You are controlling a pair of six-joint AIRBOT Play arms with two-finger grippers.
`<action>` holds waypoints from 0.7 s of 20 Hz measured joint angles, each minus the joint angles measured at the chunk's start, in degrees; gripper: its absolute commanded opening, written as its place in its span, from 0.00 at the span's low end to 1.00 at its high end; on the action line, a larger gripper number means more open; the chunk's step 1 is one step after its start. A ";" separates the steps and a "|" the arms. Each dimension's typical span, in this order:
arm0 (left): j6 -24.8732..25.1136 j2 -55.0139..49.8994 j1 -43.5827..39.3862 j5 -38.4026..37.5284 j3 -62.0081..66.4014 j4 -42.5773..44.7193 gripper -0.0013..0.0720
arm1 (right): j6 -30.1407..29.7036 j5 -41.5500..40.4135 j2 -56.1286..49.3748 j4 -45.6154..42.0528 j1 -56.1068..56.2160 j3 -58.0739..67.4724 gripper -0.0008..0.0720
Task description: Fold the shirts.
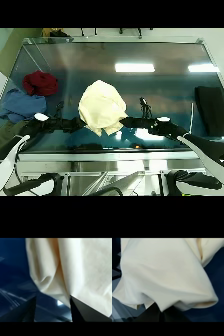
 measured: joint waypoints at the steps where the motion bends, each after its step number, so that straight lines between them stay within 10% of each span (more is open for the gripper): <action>1: -0.02 -1.36 -1.14 0.15 1.25 -0.33 0.55 | -0.02 0.00 0.00 0.31 0.00 0.00 0.04; 2: 0.00 -2.58 -2.14 0.20 2.43 -0.44 0.09 | -0.02 0.00 0.00 0.48 0.00 0.00 0.04; 3: -0.02 -3.87 -3.04 0.09 3.69 -0.26 0.03 | -0.02 0.07 0.00 0.81 0.00 0.00 0.04; 14: -2.05 7.76 -1.27 -10.29 13.20 2.82 0.03 | -0.87 6.08 12.72 -1.66 -4.20 4.57 0.05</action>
